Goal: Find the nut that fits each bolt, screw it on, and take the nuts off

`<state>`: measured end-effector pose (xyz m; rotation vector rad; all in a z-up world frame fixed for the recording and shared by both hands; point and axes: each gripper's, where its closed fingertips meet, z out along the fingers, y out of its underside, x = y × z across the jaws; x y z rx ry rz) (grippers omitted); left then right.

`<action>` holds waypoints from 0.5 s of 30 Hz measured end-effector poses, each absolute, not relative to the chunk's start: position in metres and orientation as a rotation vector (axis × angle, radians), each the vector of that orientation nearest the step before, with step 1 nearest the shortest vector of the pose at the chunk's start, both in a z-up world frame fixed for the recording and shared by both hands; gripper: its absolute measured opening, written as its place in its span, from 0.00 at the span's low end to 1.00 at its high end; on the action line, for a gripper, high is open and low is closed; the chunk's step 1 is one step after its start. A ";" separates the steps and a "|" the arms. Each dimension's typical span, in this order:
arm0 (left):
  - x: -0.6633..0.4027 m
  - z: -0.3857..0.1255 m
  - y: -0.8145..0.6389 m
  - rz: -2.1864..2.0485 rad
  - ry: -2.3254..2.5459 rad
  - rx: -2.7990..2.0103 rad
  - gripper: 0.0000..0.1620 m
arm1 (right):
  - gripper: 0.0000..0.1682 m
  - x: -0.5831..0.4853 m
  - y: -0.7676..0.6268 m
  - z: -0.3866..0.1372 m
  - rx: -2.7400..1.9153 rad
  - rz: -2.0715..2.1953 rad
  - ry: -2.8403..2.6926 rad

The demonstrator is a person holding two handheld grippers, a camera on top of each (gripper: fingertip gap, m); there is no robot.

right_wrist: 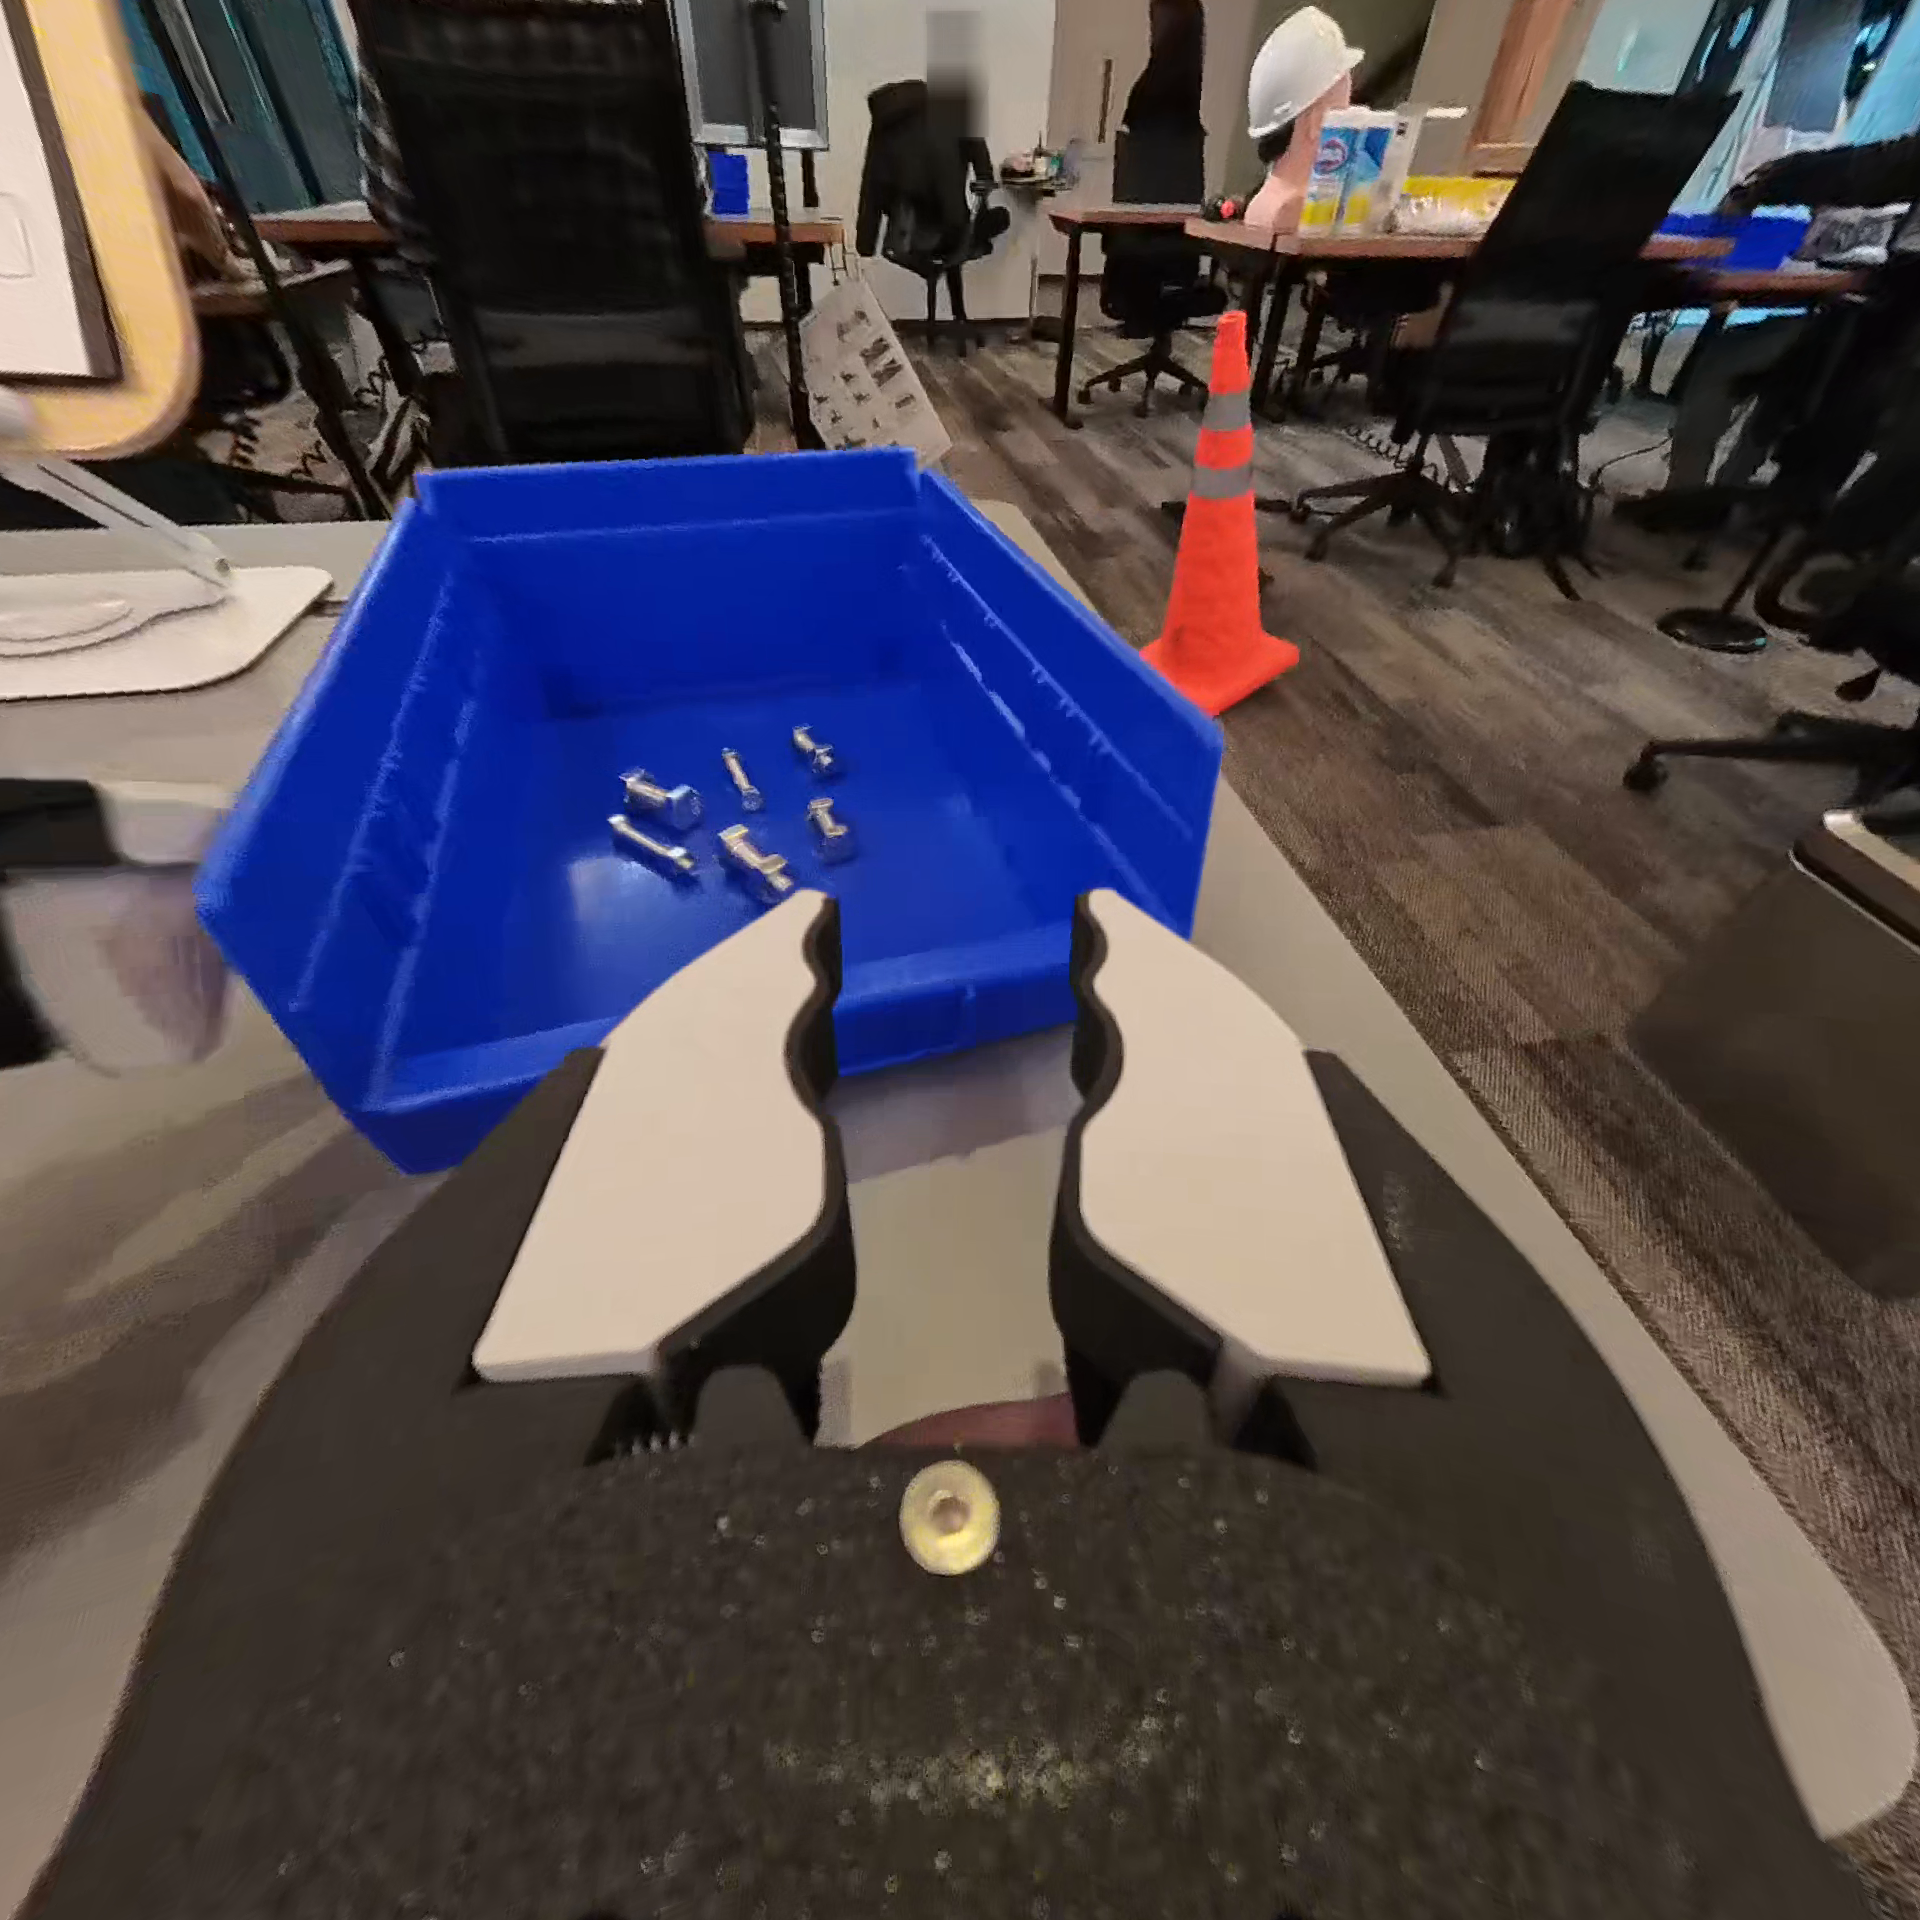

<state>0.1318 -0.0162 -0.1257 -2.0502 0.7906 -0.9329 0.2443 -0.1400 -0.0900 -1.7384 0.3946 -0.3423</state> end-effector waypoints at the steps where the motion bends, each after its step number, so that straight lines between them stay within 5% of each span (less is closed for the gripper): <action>1: 0.136 -0.131 -0.016 -0.939 0.782 -2.078 0.13 | 0.25 0.245 -0.139 -0.090 -1.730 -0.330 0.400; 8: 0.081 -0.095 -0.046 -1.125 0.605 -1.910 0.30 | 0.24 0.255 -0.141 -0.097 -1.746 -0.356 0.397; 15: 0.156 -0.104 -0.086 -0.887 0.821 -1.819 0.28 | 0.23 0.268 -0.144 -0.092 -1.714 -0.343 0.444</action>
